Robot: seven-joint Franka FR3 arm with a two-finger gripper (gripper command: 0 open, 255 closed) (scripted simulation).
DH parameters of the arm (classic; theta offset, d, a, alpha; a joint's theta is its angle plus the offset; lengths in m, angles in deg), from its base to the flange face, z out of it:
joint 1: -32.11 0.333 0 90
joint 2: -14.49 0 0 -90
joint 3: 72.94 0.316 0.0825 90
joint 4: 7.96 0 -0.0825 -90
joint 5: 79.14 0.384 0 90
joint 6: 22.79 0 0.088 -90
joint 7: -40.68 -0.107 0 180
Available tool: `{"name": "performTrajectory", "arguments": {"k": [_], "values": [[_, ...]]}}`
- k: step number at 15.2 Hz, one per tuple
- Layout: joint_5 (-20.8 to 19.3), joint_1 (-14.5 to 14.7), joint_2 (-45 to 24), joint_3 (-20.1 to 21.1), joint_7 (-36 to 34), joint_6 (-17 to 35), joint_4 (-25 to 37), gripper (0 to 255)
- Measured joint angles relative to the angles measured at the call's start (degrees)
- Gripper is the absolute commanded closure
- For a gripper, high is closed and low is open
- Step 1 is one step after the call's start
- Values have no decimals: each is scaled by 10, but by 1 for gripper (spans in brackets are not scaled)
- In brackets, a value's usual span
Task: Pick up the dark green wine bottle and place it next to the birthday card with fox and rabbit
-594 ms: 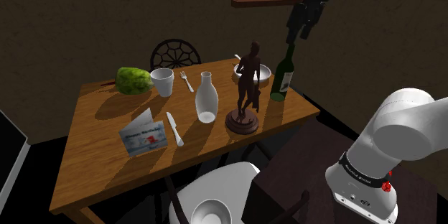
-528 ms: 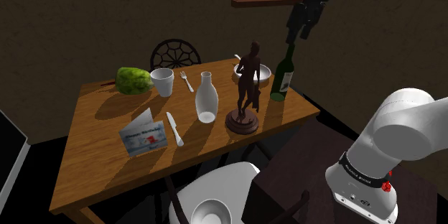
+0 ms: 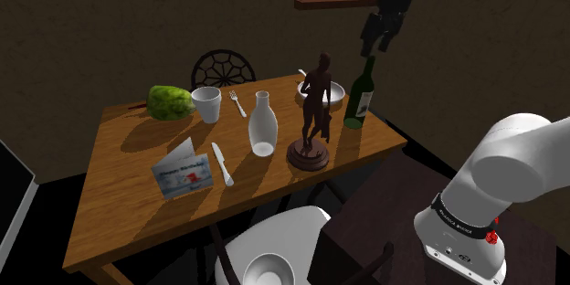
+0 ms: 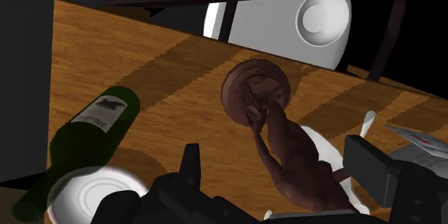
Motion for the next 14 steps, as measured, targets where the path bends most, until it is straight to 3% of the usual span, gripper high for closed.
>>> {"name": "performTrajectory", "arguments": {"k": [14], "values": [[-44, -59, -184, -114, 95, 136, 57, 0]]}}
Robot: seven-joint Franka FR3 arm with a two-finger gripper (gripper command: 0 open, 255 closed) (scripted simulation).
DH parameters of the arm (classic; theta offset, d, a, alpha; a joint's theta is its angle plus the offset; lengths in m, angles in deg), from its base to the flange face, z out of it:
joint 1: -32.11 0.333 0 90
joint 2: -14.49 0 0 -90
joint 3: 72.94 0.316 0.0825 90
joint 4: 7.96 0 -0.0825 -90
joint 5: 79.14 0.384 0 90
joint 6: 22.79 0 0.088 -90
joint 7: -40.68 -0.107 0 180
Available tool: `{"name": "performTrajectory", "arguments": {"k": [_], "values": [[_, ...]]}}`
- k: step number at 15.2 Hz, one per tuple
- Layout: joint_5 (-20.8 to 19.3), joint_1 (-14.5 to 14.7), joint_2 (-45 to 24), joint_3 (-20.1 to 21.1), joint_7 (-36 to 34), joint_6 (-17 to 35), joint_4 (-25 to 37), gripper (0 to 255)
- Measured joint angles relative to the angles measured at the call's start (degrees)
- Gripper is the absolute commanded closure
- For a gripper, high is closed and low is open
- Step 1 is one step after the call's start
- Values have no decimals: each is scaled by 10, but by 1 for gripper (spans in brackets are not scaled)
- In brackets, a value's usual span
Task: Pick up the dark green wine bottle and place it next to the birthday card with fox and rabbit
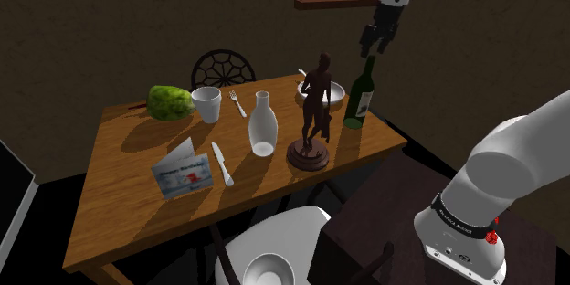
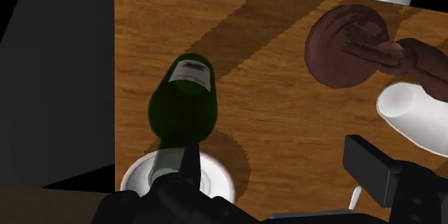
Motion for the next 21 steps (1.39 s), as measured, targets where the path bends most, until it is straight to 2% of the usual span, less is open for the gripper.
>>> {"name": "performTrajectory", "arguments": {"k": [5, 8, 14, 20, 21], "values": [[6, -17, -77, -39, 38, 39, 41, 0], [11, -21, -101, -48, 48, 57, 48, 0], [17, -21, -120, -52, 54, 100, 24, 0], [18, -21, -123, -52, 54, 105, 22, 0], [18, -21, -123, -52, 54, 105, 22, 255]]}}
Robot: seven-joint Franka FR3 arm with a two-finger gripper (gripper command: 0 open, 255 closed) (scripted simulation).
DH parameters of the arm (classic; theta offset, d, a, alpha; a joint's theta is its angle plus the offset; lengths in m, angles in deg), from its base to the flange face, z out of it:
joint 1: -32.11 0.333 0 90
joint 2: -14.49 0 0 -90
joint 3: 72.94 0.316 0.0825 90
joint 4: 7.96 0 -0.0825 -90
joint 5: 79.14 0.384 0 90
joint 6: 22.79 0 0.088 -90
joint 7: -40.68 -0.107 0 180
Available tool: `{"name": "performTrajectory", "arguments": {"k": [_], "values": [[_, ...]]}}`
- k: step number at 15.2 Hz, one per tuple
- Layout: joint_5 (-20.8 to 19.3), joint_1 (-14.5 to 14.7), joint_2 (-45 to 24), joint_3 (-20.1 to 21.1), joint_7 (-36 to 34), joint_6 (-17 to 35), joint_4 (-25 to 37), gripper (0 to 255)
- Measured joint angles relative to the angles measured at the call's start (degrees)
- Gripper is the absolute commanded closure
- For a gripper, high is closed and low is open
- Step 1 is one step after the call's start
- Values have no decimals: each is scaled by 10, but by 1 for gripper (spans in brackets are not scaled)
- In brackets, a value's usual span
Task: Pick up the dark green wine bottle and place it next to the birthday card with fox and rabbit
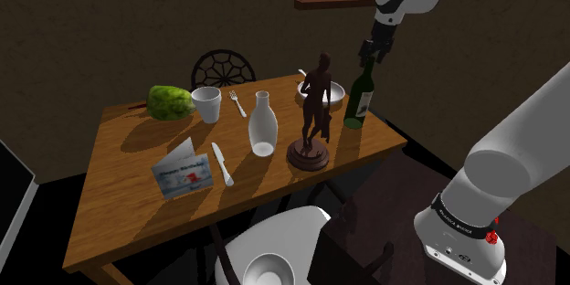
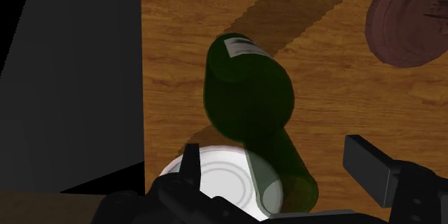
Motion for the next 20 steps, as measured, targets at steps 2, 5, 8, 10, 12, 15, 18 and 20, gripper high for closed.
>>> {"name": "performTrajectory", "arguments": {"k": [2, 5, 8, 10, 12, 15, 18, 20], "values": [[0, 0, 0, 0, 0, 0, 0, 255], [0, 0, 0, 0, 0, 0, 0, 255], [0, 0, 0, 0, 0, 0, 0, 255], [0, 0, 0, 0, 0, 0, 0, 255], [-1, 0, 3, 0, -1, -9, 7, 255], [-3, 0, 9, 1, -2, -29, 21, 255], [-4, 0, 14, 2, -4, -54, 41, 255], [-5, 0, 18, 4, -6, -69, 52, 255]]}}
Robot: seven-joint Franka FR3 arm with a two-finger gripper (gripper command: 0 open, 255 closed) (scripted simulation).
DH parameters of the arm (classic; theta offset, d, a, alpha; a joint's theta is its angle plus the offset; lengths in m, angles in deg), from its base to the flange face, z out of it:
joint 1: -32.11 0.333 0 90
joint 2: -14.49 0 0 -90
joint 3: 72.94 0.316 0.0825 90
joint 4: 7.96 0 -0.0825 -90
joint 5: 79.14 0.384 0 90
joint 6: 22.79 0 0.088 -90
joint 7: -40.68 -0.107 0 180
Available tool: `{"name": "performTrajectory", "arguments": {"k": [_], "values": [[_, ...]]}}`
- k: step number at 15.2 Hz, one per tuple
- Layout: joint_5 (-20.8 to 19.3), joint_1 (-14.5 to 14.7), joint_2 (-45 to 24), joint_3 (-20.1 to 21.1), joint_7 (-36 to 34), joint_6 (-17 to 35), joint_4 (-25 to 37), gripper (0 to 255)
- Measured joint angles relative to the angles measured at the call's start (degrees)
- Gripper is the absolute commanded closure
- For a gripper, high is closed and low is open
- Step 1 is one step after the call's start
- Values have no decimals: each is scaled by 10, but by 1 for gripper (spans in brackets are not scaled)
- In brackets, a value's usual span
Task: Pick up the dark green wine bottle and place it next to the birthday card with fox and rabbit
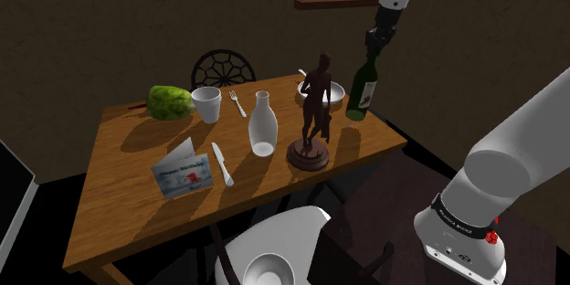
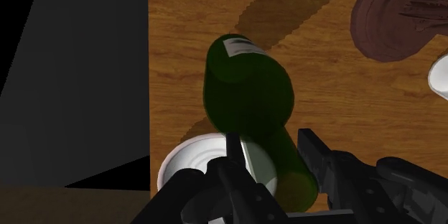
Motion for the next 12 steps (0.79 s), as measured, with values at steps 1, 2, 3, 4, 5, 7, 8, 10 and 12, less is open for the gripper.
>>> {"name": "performTrajectory", "arguments": {"k": [1, 2, 3, 4, 5, 7, 8, 10, 12], "values": [[0, 0, 1, 0, 0, -9, 8, 255], [-1, 0, 2, 1, -1, -16, 14, 255], [-1, 0, 3, 1, -1, -23, 21, 255], [-1, 1, 4, 2, -2, -30, 26, 255], [-1, 0, 5, 1, -1, -38, 33, 255], [-1, 1, 5, 2, -2, -53, 48, 255], [-1, 1, 6, 2, -3, -61, 55, 255], [-1, 2, 6, 3, -4, -76, 70, 255], [-1, 2, 7, 4, -4, -91, 85, 255]]}}
